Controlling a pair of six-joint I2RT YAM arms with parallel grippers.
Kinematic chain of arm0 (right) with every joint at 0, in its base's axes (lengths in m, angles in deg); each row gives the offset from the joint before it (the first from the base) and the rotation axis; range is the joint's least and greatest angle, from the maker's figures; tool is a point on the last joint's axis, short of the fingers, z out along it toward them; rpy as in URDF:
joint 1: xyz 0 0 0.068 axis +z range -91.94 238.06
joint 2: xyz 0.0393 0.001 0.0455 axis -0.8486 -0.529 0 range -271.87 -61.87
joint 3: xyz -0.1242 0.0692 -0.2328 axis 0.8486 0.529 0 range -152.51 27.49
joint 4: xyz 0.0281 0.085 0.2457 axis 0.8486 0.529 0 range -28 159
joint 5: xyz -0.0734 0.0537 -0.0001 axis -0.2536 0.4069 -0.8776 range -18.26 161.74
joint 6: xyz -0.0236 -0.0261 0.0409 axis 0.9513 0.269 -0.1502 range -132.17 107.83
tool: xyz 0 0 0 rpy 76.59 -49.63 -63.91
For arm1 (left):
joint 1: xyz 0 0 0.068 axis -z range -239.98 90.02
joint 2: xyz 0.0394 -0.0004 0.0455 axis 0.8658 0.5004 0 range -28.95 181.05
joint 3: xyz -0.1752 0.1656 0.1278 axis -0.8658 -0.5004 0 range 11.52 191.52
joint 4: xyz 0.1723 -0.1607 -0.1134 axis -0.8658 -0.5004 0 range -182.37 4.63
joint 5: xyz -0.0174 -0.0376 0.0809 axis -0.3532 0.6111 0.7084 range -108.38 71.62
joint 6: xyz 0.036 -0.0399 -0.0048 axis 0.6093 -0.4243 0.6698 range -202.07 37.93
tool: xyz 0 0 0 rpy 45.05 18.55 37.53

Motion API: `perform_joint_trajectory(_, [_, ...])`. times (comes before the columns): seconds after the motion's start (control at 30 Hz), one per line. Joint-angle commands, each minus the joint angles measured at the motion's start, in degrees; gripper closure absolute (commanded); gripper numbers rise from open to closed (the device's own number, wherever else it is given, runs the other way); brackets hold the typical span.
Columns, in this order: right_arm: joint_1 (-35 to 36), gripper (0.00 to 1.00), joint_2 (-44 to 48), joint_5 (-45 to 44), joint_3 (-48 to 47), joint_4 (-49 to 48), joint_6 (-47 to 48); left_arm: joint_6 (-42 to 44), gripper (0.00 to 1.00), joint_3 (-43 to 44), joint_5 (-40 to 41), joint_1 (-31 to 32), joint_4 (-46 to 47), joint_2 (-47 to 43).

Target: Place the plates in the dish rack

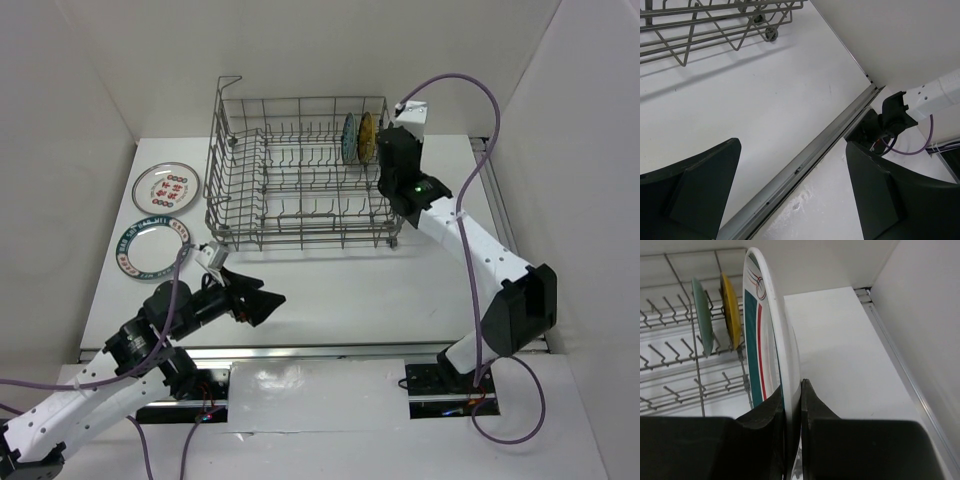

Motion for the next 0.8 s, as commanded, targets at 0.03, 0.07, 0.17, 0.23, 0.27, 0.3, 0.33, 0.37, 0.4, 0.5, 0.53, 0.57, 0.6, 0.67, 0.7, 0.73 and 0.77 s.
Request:
perform_joint_trajectory(0.03, [-1.55, 1.0, -3.01, 2.05, -5.02, -3.36, 0.73, -0.19, 0.0, -0.7, -0.28, 0.17, 1.1, -1.1])
perform_joint_trajectory(0.07, [-1.55, 1.0, -3.01, 2.74, -5.02, -3.36, 0.73, -0.19, 0.0, -0.7, -0.28, 0.17, 1.1, -1.1])
perform_joint_trajectory(0.17, [-1.55, 1.0, -4.51, 3.36, -5.02, -3.98, 0.12, -0.72, 0.0, -0.7, 0.24, 0.17, 0.57, -1.1])
perform_joint_trajectory(0.23, [-1.55, 1.0, -5.91, 3.36, -5.02, -4.51, -0.49, -0.72, 0.0, -0.7, 0.24, 0.17, 0.57, -1.1])
perform_joint_trajectory(0.27, [-1.55, 1.0, -5.91, 4.67, -5.02, -4.51, -0.5, -0.72, 0.0, -0.7, 0.24, 0.17, 0.57, -1.62])
perform_joint_trajectory(0.3, [-1.55, 1.0, -6.61, 4.68, -5.02, -4.51, -0.5, -0.72, 0.0, -0.7, 0.24, 0.17, 0.57, -1.63])
perform_joint_trajectory(0.33, [-1.55, 1.0, -7.4, 5.47, -5.02, -4.51, -0.5, -0.72, 0.0, -0.7, 0.24, 0.17, 0.57, -1.63])
perform_joint_trajectory(0.37, [-1.55, 1.0, -7.41, 6.17, -5.02, -4.51, -0.5, -0.72, 0.0, -0.7, 0.24, 0.17, 0.57, -2.15])
perform_joint_trajectory(0.4, [-1.55, 1.0, -8.89, 6.18, -5.02, -4.51, -1.02, -0.72, 0.0, -0.7, 0.24, 0.17, 0.57, -2.16])
perform_joint_trajectory(0.5, [-2.08, 1.0, -10.3, 6.79, -4.5, -4.51, -1.72, -1.24, 0.0, -0.7, 0.24, 0.17, -0.04, -2.68])
perform_joint_trajectory(0.53, [-2.08, 1.0, -11.09, 6.79, -4.49, -4.51, -1.73, -1.24, 0.0, -0.7, 0.24, 0.17, -0.05, -2.68])
perform_joint_trajectory(0.57, [-2.08, 1.0, -11.1, 6.79, -4.49, -4.51, -1.73, -1.24, 0.0, -0.7, 0.24, 0.17, -0.05, -2.68])
perform_joint_trajectory(0.6, [-2.08, 1.0, -11.8, 6.79, -4.49, -4.51, -2.25, -1.24, 0.0, -0.7, 0.94, 0.17, -0.83, -2.68])
perform_joint_trajectory(0.67, [-0.94, 1.0, -12.5, 6.79, -4.49, -3.98, -2.86, -2.73, 0.0, 0.09, 2.43, 0.17, -2.5, -3.21])
perform_joint_trajectory(0.7, [-0.93, 0.96, -12.51, 6.27, -4.49, -3.98, -2.87, -3.35, 0.0, 0.97, 3.4, 0.17, -3.38, -3.21])
perform_joint_trajectory(0.73, [-0.41, 0.87, -13.12, 6.26, -3.97, -3.98, -3.39, -5.09, 0.0, 1.5, 5.67, 0.17, -4.52, -3.21])
perform_joint_trajectory(0.77, [-0.41, 0.77, -13.12, 5.74, -3.96, -3.98, -3.4, -5.98, 0.0, 2.81, 7.08, 0.17, -5.66, -3.21])
